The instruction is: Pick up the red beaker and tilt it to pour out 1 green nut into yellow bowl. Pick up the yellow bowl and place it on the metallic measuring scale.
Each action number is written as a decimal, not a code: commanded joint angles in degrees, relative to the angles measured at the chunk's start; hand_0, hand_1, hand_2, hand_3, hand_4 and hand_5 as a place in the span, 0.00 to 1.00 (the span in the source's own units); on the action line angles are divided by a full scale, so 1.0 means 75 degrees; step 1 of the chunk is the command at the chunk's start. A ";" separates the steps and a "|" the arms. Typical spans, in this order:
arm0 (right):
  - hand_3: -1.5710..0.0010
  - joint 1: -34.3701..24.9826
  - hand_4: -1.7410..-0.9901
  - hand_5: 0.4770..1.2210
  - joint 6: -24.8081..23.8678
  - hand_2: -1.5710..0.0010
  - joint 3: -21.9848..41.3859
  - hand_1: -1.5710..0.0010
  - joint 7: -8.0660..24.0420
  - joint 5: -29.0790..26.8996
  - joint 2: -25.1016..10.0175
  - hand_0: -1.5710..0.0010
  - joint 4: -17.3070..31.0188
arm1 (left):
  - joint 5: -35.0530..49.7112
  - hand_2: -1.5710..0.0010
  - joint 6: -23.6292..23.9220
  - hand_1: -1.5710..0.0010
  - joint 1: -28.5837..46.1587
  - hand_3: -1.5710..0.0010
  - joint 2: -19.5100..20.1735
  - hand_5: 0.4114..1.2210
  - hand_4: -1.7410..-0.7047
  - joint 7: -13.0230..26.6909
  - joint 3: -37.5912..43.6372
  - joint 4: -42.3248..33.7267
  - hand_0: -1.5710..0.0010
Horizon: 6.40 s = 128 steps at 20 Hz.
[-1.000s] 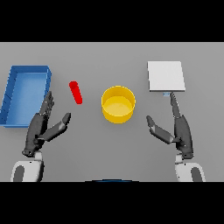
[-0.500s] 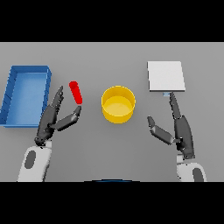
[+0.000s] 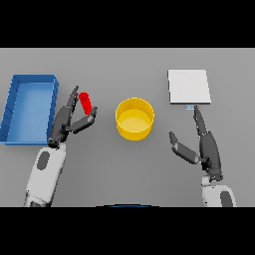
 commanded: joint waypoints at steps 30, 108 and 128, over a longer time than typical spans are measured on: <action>1.00 0.0174 0.65 0.22 -0.0053 1.00 -0.0043 1.00 0.0051 -0.0064 0.0057 1.00 -0.0103 | 0.0062 0.07 0.0549 0.07 -0.1927 0.10 -0.0423 0.91 0.15 -0.0748 0.0618 0.2411 0.08; 1.00 0.0029 0.72 0.16 -0.0200 1.00 -0.0059 1.00 -0.0294 -0.0118 0.0328 1.00 0.0173 | -0.5278 0.02 -0.2341 0.00 -1.0154 0.12 0.3084 1.00 0.02 0.0412 -0.6996 0.5118 0.00; 1.00 -0.0134 0.71 0.24 0.0060 1.00 0.0009 1.00 -0.0357 0.0039 -0.0105 1.00 0.0278 | 0.0982 0.00 0.2219 0.00 -0.3630 0.08 0.5872 1.00 0.00 0.4500 -0.3086 0.1326 0.00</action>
